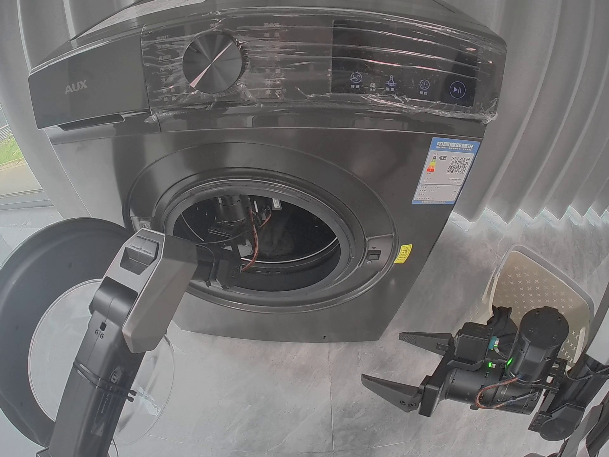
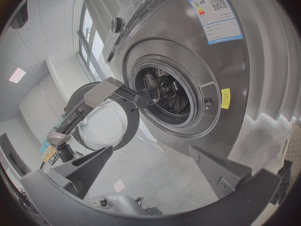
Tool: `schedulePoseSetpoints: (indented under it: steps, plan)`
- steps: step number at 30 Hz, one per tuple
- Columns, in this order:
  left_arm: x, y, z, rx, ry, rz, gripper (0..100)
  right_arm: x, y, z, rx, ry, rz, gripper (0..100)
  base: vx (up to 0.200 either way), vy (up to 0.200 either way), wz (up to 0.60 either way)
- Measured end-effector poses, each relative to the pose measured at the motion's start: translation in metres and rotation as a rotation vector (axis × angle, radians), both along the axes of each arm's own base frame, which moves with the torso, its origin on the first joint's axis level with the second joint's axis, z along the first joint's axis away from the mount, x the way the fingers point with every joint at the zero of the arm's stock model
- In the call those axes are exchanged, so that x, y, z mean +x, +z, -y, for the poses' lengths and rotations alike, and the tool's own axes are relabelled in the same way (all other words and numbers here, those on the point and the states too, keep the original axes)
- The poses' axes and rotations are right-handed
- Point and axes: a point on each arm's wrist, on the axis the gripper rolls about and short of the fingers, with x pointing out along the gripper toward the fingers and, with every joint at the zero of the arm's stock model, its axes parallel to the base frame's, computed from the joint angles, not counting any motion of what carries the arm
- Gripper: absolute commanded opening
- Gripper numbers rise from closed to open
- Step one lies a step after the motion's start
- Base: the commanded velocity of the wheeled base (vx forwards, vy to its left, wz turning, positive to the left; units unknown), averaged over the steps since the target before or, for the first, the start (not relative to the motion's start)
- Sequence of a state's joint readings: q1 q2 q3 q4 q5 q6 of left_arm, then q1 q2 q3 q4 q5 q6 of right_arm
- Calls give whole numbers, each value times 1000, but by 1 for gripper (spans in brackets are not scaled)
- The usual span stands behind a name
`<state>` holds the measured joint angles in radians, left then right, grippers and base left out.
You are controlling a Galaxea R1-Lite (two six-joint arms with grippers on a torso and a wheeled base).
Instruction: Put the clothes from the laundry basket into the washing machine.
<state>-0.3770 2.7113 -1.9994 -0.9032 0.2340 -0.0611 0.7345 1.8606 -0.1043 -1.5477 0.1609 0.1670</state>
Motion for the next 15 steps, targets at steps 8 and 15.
schedulePoseSetpoints:
  steps: [8,15]
  plan:
    - [-10,-19,2,29,-9,-65,100,0,0,0,0,-1,-1,100,0,0,0]
    - [-31,-34,4,55,-28,-123,100,0,0,0,0,-1,0,100,0,0,0]
